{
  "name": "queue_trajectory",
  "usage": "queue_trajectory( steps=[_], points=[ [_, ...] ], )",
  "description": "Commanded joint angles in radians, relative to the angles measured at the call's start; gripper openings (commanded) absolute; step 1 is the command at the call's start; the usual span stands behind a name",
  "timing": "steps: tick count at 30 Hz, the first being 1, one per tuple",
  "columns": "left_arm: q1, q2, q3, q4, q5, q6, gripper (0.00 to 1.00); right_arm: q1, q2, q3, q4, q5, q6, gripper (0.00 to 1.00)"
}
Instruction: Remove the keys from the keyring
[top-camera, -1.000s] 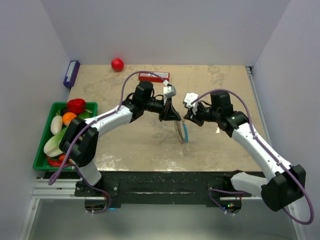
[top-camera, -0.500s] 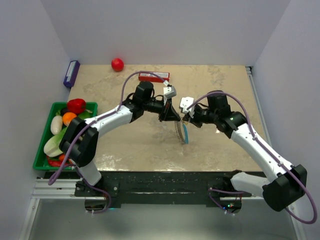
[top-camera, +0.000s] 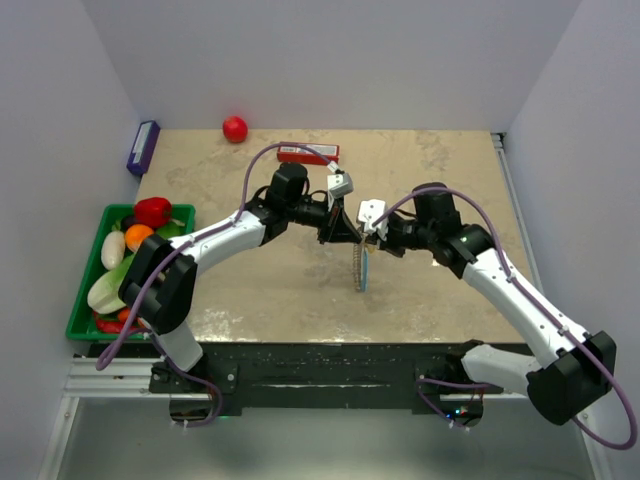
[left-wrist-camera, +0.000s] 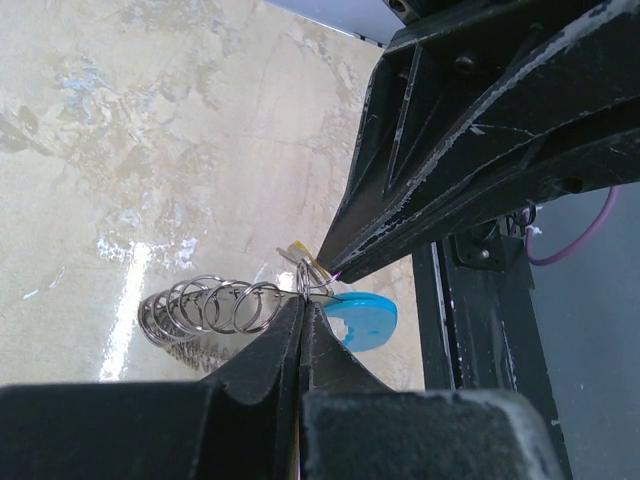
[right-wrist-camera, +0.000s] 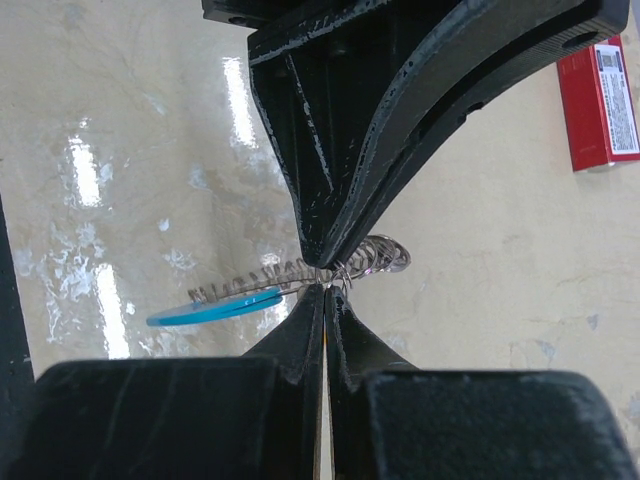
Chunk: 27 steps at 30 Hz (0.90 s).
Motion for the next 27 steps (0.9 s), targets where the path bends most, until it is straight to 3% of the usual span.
queue_trajectory(
  steps=[1,23,24,25,27],
  points=[
    [0.002,-0.033,0.034,0.051,-0.023,0.022,0.0,0.023,0.016,0.065,-0.055,-0.024,-0.029,0.0],
    [-0.004,-0.042,0.039,0.039,-0.027,0.031,0.0,0.143,0.127,0.172,-0.243,0.001,-0.132,0.0],
    [-0.006,-0.043,0.039,0.038,-0.027,0.033,0.0,0.141,0.124,0.18,-0.271,-0.004,-0.141,0.03],
    [-0.004,-0.043,0.04,0.038,-0.027,0.033,0.0,0.141,0.119,0.183,-0.28,-0.008,-0.146,0.13],
    [-0.004,-0.043,0.04,0.036,-0.029,0.034,0.0,0.143,0.114,0.188,-0.314,-0.016,-0.161,0.19]
  ],
)
